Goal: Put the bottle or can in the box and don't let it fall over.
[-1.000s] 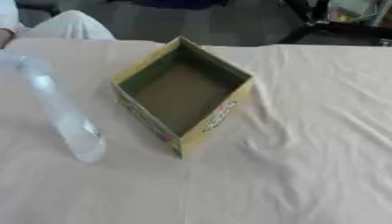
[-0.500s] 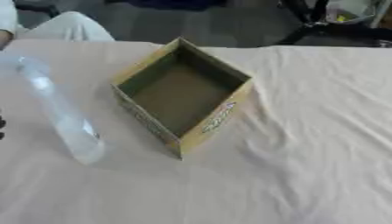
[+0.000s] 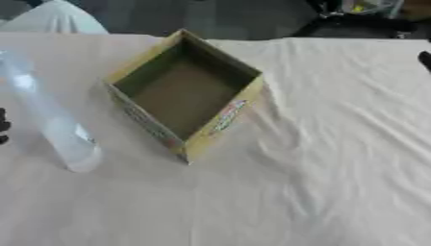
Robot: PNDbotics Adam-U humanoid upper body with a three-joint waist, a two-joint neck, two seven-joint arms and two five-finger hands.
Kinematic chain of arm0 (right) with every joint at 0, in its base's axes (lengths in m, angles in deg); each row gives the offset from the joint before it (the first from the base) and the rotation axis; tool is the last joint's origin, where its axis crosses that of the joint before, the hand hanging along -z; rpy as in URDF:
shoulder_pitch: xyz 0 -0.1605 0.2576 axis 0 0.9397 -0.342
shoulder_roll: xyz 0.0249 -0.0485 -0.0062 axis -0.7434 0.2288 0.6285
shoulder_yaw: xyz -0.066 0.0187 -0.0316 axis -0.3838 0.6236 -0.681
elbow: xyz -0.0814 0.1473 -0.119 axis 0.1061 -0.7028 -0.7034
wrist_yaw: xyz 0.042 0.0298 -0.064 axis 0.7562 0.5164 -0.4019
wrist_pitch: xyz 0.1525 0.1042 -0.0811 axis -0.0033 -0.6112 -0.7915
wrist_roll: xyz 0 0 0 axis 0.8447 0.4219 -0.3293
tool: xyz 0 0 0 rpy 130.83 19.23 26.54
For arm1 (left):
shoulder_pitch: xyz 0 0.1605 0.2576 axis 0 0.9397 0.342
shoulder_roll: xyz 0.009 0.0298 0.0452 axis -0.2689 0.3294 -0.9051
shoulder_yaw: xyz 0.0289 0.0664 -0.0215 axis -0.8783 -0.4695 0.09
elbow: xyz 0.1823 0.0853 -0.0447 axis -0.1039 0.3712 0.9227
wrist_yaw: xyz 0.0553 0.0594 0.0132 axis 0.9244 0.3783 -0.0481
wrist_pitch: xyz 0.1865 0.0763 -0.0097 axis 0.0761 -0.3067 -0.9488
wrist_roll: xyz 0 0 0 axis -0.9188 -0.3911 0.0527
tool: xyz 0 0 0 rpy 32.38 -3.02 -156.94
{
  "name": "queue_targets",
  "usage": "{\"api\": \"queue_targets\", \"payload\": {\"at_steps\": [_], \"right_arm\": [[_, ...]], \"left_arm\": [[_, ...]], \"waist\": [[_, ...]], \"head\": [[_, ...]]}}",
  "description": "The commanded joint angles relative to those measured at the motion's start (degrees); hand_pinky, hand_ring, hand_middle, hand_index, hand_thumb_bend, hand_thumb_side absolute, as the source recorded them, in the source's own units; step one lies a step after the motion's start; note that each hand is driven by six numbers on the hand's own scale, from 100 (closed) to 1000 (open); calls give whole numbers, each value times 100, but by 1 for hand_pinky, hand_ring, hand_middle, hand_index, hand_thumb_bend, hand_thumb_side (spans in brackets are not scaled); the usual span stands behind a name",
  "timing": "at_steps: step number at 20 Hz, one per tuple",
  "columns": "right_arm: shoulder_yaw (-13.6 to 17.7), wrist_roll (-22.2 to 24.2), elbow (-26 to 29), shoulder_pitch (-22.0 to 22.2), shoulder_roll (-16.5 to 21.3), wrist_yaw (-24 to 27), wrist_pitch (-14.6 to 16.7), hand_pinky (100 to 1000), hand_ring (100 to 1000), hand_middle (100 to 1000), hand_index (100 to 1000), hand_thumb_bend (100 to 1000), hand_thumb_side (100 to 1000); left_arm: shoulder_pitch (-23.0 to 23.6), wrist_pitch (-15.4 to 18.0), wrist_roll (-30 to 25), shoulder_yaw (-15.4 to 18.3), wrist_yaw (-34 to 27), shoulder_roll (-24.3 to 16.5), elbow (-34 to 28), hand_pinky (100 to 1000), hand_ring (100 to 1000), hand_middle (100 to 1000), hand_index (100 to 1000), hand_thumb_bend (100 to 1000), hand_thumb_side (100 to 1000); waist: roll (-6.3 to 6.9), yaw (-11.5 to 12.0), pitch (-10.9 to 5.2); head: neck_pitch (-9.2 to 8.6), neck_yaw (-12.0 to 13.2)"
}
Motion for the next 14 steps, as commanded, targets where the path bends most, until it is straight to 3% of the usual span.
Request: {"api": "queue_targets", "payload": {"at_steps": [1,14], "right_arm": [[31,10,132,-20,152,-43,27,1000,1000,978,1000,100,470],[9,40,132,8,172,-59,29,1000,1000,978,1000,100,470]], "left_arm": [[-125,-139,6,-72,-30,-177,0,1000,1000,1000,920,172,944],[-552,-347,121,-315,-108,-163,260,1000,1000,1000,971,180,944]], "waist": [[2,11,-86],[18,5,-117]], "head": [[35,52],[-63,276]]}}
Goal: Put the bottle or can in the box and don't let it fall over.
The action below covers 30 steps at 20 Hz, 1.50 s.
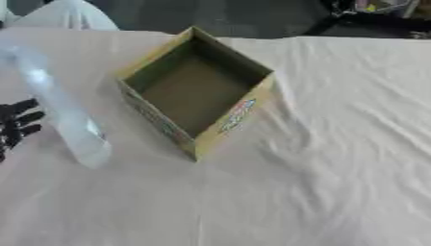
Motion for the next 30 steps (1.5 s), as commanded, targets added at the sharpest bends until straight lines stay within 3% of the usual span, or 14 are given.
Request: {"api": "queue_targets", "payload": {"at_steps": [1,30], "right_arm": [[23,21,132,-54,172,-35,9,1000,1000,978,1000,100,470],[-31,102,132,-86,159,-50,-9,1000,1000,978,1000,100,470]], "left_arm": [[-112,-38,10,-19,-60,-155,-23,1000,1000,1000,975,181,944],[-774,-127,583,-158,207,-53,214,1000,1000,1000,925,150,890]], "waist": [[14,-3,-115],[20,-53,-102]], "head": [[-62,29],[-155,7]]}}
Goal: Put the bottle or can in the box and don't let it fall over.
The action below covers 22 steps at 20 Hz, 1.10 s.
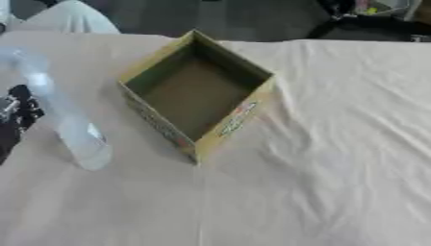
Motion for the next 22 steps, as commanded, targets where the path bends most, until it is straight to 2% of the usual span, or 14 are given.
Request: {"api": "queue_targets", "payload": {"at_steps": [1,12,14,17,19,22], "right_arm": [[19,29,132,-64,157,-47,16,1000,1000,978,1000,100,470],[19,39,132,-70,157,-42,14,1000,1000,978,1000,100,470],[21,41,132,-71,157,-40,14,1000,1000,977,1000,100,470],[22,42,132,-73,159,-35,15,1000,1000,977,1000,100,470],[22,44,132,-73,160,-34,15,1000,1000,977,1000,100,470],[20,48,132,-71,161,-33,15,1000,1000,978,1000,100,470]], "left_arm": [[-120,23,43,15,46,-89,0,1000,1000,1000,925,150,890],[-379,-14,10,-77,81,-23,148,1000,1000,1000,939,154,884],[-423,-14,6,-92,91,-13,158,1000,1000,1000,932,165,880],[-465,12,-5,-101,152,-11,169,1000,1000,1000,933,249,876],[-481,-3,12,-99,229,-7,211,1000,1000,1000,927,275,881],[-508,-83,84,-94,375,2,300,1000,1000,1000,922,262,874]], "waist": [[7,-11,-101],[14,-35,-104],[16,-37,-105],[18,-39,-104],[18,-37,-105],[17,-35,-105]], "head": [[-90,5],[-109,25],[-113,31],[-120,34],[-122,34],[-124,39]]}}
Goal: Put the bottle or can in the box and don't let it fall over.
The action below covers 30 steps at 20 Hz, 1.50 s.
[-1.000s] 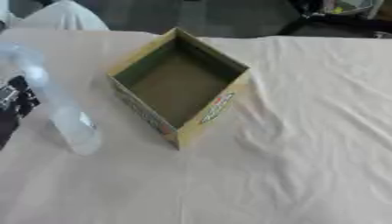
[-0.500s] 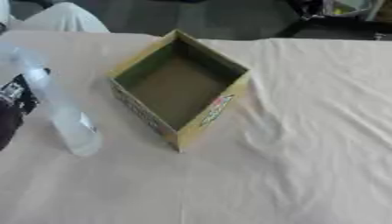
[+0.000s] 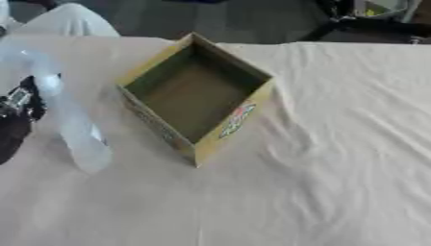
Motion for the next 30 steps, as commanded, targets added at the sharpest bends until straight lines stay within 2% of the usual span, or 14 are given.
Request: {"api": "queue_targets", "payload": {"at_steps": [1,8,10,15,18,20,22,23,26,27,29,30], "right_arm": [[20,22,132,-48,162,-32,11,1000,1000,977,1000,100,470],[20,28,132,-48,164,-32,15,1000,1000,976,1000,100,470],[23,25,132,-50,166,-29,15,1000,1000,976,1000,100,470],[30,20,132,-53,172,-23,16,1000,1000,975,1000,100,470],[33,18,132,-52,177,-26,17,1000,1000,975,1000,100,470],[38,15,132,-54,180,-27,21,1000,1000,975,1000,100,470],[43,10,132,-55,184,-26,24,1000,1000,975,1000,100,470],[45,8,132,-55,187,-25,26,1000,1000,975,1000,100,470],[52,4,132,-53,194,-24,31,1000,1000,976,1000,100,470],[53,3,132,-52,196,-25,32,1000,1000,975,1000,100,470],[53,4,132,-50,197,-25,34,1000,1000,976,1000,100,470],[54,4,132,-50,198,-26,35,1000,1000,976,1000,100,470]], "left_arm": [[-96,-68,71,23,154,-64,12,1000,1000,1000,920,237,866],[-94,-182,190,23,134,-56,37,1000,1000,1000,925,152,869],[-57,-204,211,26,85,-69,7,1000,1000,1000,928,100,852],[95,-247,178,42,-83,-121,-92,1000,1000,1000,942,100,797],[246,-239,154,104,-204,-166,-136,1000,1000,1000,943,100,831],[395,-173,100,155,-327,-206,-169,1000,1000,1000,944,100,889],[546,-59,-12,201,-477,-244,-196,1000,1000,1000,944,183,951],[619,5,-86,225,-544,-265,-207,1000,1000,1000,944,187,953],[828,199,-295,310,-673,-329,-227,1000,1000,1000,944,326,993],[874,258,-345,338,-684,-344,-229,1000,1000,1000,944,347,999],[943,352,-412,388,-672,-364,-222,1000,1000,1000,944,454,1000],[969,387,-433,408,-661,-370,-214,1000,1000,1000,945,566,1000]], "waist": [[6,1,-105],[7,3,-103],[10,5,-102],[13,9,-99],[15,20,-94],[15,27,-88],[17,34,-85],[17,37,-84],[19,50,-81],[19,53,-80],[18,57,-80],[18,58,-79]], "head": [[-84,22],[-93,28],[-102,30],[-117,18],[-134,5],[-147,-9],[-153,-22],[-156,-29],[-173,-51],[-178,-55],[-187,-57],[-198,-57]]}}
